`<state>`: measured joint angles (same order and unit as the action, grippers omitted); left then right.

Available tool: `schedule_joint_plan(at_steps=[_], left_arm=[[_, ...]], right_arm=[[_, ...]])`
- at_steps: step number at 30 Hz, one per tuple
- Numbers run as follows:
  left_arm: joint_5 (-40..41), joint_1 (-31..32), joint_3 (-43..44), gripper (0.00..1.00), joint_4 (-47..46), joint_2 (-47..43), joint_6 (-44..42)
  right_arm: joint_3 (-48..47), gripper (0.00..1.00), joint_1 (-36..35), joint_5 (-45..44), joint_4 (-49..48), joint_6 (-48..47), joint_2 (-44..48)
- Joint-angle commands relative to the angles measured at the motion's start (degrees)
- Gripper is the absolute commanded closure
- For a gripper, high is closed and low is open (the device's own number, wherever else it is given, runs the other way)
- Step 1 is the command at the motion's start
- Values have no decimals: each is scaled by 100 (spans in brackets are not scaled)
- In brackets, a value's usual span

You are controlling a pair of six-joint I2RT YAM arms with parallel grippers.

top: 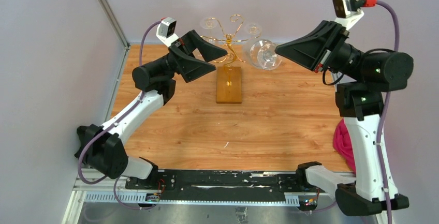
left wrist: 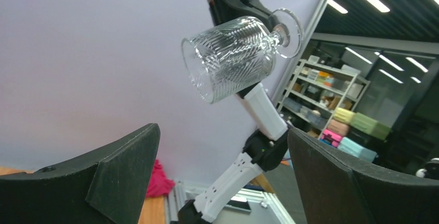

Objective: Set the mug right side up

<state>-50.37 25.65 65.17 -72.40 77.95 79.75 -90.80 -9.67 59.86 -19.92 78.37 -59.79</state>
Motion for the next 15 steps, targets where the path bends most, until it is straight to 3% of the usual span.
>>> schedule_joint_plan(at_steps=[1,8,15], left_arm=[[103,28,330,0,-1611,67,1008],[142,37,302,0,-1610,11,1021],[43,37,104,0,-1336,-129,815]], right_arm=[[-309,100,-537,-263,-245,-283,-186],[-123,100,-1385,-560,-252,-731,-500],[-517,100,-1676,-704,166,-1151,-712]])
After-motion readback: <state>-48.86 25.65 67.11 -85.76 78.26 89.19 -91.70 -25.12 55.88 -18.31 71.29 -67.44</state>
